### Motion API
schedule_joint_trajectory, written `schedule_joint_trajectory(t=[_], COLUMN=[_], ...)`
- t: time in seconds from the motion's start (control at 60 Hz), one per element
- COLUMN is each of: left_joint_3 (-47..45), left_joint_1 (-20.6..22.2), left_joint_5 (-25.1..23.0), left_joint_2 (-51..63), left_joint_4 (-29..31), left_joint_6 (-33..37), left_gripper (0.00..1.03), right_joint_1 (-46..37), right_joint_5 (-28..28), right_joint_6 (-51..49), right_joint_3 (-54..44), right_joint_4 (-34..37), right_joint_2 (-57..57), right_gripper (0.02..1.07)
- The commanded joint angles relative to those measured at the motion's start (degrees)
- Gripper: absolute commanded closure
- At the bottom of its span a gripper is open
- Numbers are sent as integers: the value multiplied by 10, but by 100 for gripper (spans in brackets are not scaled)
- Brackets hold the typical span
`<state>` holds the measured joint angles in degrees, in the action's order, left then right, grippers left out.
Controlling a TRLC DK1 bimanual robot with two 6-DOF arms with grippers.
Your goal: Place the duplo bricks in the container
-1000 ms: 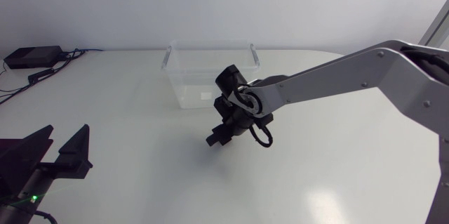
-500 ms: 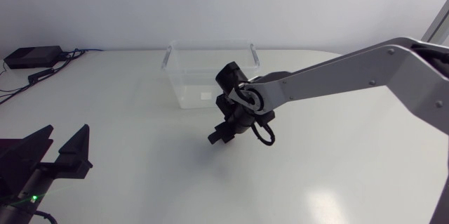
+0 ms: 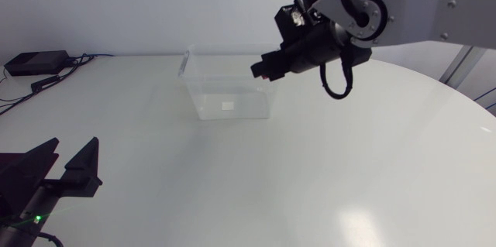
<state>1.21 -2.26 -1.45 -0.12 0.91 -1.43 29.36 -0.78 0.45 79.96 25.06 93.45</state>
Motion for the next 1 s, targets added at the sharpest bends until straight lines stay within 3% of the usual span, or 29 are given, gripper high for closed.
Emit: schedule_joint_trajectory(t=[0.0,0.2,0.217,0.233,0.283,0.483,0.983], left_joint_3=[-12,-12,-12,-12,-12,-12,-12], left_joint_1=[-5,-5,-5,-5,-5,-5,-5], left_joint_5=[-2,-2,-2,-2,-2,-2,-2], left_joint_2=[-6,-6,-6,-6,-6,-6,-6], left_joint_4=[-9,-9,-9,-9,-9,-9,-9], left_joint_6=[2,2,2,2,2,2,2], left_gripper=[4,4,4,4,4,4,4], right_joint_1=[-21,-28,-27,-26,-26,-37,-55], right_joint_5=[-4,-27,-29,-37,-45,-41,58], right_joint_6=[10,3,3,-2,-6,-4,-10], right_joint_3=[31,131,140,152,175,104,-165], right_joint_4=[-6,-6,-5,-4,-1,-28,-117], right_joint_2=[38,118,125,136,160,91,-209], right_gripper=[67,62,58,47,5,6,6])
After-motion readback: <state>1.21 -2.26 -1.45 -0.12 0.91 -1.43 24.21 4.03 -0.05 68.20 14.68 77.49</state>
